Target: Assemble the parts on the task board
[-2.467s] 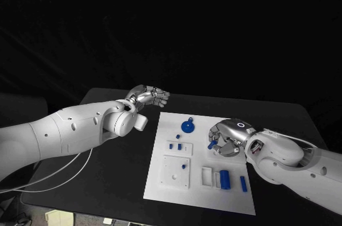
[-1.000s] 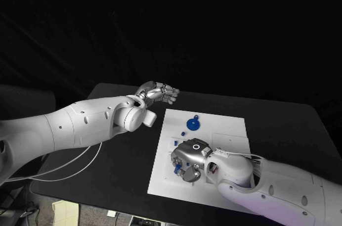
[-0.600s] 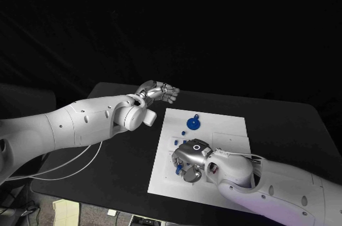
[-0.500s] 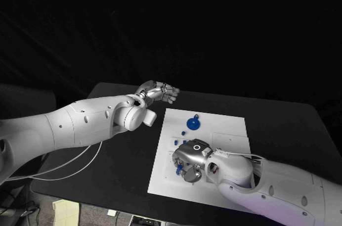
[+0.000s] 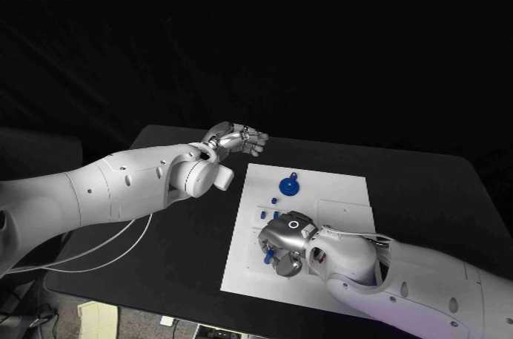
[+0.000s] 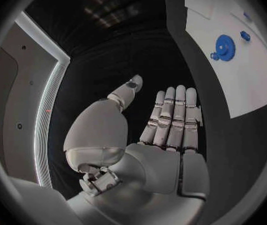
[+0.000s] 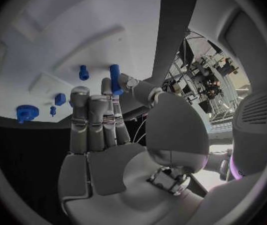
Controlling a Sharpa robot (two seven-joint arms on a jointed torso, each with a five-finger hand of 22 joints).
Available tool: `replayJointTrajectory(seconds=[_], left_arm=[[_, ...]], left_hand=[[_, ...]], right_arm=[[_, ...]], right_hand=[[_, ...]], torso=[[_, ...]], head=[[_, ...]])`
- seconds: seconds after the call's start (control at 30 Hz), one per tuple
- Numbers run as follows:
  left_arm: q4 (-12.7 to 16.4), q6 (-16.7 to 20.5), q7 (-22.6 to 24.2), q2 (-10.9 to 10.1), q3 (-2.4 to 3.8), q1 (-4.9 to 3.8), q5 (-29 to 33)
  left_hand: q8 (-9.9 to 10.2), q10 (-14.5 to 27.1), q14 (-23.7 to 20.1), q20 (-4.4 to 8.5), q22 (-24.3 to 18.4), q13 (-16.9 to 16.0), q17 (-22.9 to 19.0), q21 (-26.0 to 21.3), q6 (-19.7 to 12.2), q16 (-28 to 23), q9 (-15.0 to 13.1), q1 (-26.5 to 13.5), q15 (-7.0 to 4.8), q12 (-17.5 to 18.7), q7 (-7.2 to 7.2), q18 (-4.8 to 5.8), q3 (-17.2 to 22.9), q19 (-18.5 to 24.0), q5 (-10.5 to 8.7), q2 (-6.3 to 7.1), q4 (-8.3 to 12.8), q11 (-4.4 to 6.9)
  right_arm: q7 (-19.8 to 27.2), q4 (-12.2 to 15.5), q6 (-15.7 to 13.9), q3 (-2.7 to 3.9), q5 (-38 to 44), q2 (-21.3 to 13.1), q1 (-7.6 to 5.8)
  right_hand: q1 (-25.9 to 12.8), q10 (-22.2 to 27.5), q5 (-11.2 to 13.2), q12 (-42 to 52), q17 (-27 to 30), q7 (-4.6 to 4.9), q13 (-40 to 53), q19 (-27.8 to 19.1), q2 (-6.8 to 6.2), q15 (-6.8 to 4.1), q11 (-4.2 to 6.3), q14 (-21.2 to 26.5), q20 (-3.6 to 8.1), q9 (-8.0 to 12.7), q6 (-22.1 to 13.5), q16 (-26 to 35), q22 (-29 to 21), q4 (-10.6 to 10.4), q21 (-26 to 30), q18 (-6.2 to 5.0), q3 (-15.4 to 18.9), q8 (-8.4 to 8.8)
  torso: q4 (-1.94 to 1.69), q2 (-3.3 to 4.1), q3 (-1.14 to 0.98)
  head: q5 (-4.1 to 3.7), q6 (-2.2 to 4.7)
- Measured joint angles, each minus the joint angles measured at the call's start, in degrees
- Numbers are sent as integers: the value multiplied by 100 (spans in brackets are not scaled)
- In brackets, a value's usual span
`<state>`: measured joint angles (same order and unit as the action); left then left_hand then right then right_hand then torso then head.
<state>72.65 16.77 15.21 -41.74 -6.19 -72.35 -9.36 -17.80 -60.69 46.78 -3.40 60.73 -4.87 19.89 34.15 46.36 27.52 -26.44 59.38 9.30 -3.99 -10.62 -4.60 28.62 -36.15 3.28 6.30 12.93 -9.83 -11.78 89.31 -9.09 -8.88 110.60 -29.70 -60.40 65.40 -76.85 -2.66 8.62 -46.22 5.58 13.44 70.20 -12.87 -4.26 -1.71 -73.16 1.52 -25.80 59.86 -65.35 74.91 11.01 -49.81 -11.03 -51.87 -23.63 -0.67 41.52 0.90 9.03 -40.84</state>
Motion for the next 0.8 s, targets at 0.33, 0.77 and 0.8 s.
replayJointTrajectory(seconds=[0.33, 0.77, 0.8], left_arm=[[4, -2, -2, -8, 0, 0, 0], [15, -6, -4, -6, 0, 0, 0], [16, -6, -4, -6, 0, 0, 0]], left_hand=[[0, 0, 0, 0, -1, 5, 4, 0, 0, 0, 0, 0, 0, 0, 0, 9, 0, 0, 0, 0, 0, 0], [0, 0, 0, -20, 4, 5, 10, -22, 0, -20, -1, 0, 0, 0, 0, 17, 0, 20, 0, 0, 0, 0], [0, 0, 0, -20, 4, 6, 10, -22, 0, -20, -1, 0, 0, 0, 0, 17, 0, 20, 0, 0, 0, 0]], right_arm=[[-35, -60, 4, -90, 110, 73, 5], [-120, -86, -12, -134, 294, 169, 25], [-124, -87, -11, -136, 302, 172, 25]], right_hand=[[8, -14, 1, -5, 0, -15, 8, 0, 6, 2, -14, -2, 0, -6, 13, 0, 0, 23, 0, 0, -7, 0], [8, -14, 2, -3, 0, -27, 18, 22, 5, -10, -14, 12, 3, -109, 17, 0, 0, 24, 0, 1, -7, 7], [8, -14, 2, -3, 0, -27, 18, 22, 5, -10, -14, 12, 3, -119, 17, 0, 0, 24, 0, 0, -7, 8]], torso=[[-5, 0, 2], [-7, 1, 3], [-7, 1, 3]], head=[[-4, -18], [-1, -37], [-1, -37]])
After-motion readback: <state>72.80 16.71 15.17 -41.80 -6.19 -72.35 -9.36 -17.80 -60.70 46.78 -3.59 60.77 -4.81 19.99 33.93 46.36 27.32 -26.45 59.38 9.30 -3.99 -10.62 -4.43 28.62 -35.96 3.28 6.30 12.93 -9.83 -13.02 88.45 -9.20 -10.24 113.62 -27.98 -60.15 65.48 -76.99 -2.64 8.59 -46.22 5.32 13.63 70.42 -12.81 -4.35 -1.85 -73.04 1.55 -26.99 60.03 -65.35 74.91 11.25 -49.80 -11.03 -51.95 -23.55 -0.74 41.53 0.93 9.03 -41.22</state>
